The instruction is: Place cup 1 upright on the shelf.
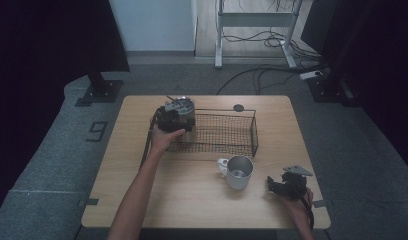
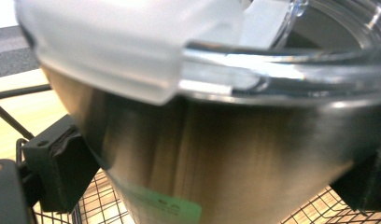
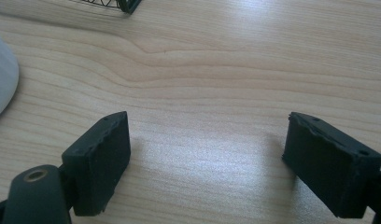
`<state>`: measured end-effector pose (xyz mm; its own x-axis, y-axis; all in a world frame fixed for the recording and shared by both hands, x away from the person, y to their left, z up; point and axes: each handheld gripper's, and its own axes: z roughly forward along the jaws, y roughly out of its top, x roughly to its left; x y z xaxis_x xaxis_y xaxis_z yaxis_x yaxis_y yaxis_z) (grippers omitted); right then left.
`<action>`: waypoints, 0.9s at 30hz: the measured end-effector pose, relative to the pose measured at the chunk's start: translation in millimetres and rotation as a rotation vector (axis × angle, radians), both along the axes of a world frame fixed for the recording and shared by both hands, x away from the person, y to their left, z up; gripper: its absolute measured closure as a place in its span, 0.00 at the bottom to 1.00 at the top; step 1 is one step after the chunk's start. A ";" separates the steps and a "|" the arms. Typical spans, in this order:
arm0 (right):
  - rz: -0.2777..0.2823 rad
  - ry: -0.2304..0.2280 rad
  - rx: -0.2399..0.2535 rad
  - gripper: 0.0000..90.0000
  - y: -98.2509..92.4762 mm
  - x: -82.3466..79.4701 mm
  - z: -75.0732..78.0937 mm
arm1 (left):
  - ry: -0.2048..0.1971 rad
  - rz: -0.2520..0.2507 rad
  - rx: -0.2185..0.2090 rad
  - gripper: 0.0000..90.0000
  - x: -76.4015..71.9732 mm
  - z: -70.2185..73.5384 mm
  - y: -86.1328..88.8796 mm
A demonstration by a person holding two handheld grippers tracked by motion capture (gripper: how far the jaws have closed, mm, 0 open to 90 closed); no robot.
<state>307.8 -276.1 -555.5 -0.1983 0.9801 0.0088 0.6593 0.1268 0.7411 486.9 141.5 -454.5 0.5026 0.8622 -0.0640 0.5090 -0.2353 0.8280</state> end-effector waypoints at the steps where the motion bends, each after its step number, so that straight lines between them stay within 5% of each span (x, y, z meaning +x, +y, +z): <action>1: 0.000 0.000 0.000 0.16 0.0 0.0 0.0 | 0.002 0.000 -0.001 0.05 0.0 -1.0 0.1; 22: 0.000 0.000 -0.001 0.16 0.0 0.0 0.0 | 0.035 0.016 0.016 0.05 0.0 -14.8 -1.2; 27: 0.000 0.000 -0.001 0.16 0.0 0.0 0.0 | 0.026 -0.001 0.047 0.04 -6.0 -17.3 -1.9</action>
<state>307.8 -276.0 -555.5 -0.1983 0.9801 0.0082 0.6592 0.1272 0.7411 480.9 139.6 -471.8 0.5025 0.8638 -0.0362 0.5299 -0.2746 0.8024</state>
